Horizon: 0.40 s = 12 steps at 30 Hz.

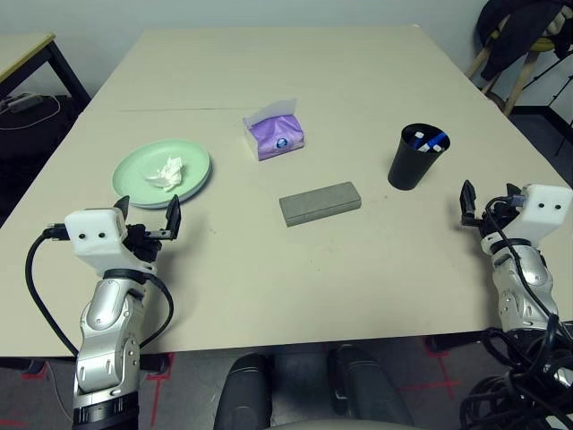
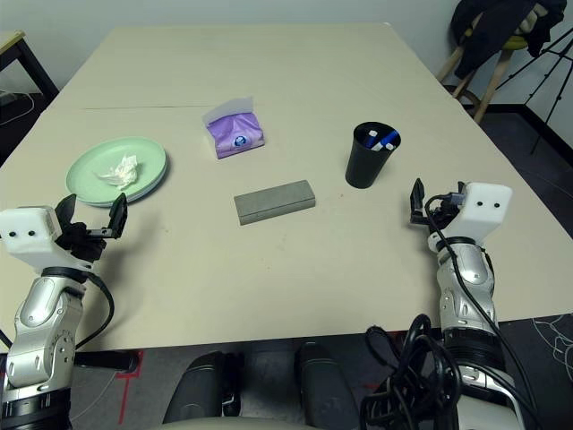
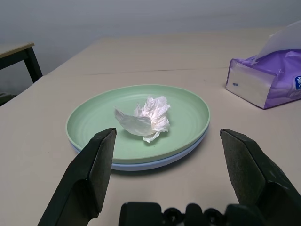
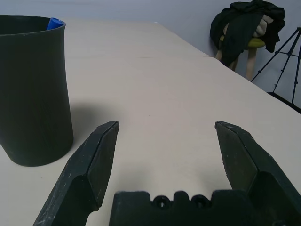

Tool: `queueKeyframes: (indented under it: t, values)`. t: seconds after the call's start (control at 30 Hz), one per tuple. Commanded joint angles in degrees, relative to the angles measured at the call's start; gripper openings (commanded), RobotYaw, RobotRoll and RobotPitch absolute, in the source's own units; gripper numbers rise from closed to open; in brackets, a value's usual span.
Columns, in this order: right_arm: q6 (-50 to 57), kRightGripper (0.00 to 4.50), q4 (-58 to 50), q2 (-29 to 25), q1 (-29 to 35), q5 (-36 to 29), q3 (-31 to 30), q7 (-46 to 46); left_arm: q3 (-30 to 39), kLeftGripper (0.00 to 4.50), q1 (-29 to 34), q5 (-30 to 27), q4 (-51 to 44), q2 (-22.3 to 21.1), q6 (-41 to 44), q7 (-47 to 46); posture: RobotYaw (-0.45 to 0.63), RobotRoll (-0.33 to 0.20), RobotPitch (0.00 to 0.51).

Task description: Organize and tidy the items on the table.

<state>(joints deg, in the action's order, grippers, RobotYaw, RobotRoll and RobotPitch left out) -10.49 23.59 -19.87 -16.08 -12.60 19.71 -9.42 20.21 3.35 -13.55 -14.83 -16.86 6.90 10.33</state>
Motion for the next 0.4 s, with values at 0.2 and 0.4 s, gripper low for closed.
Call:
queueKeyframes:
  t: [0.2, 0.4]
  values:
    - [-1.49, 4.48, 2.7, -0.82, -1.07, 0.33, 0.33, -0.63, -0.41, 4.5, 1.91, -0.1, -1.19, 0.09, 0.37, 0.27, 0.09, 0.0, 0.094]
    - [-1.95, 4.48, 3.19, -0.84, -1.28, 0.41, 0.35, -0.93, -0.49, 4.5, 2.56, -0.5, -2.26, 0.21, 1.07, 0.26, 0.09, 0.0, 0.098]
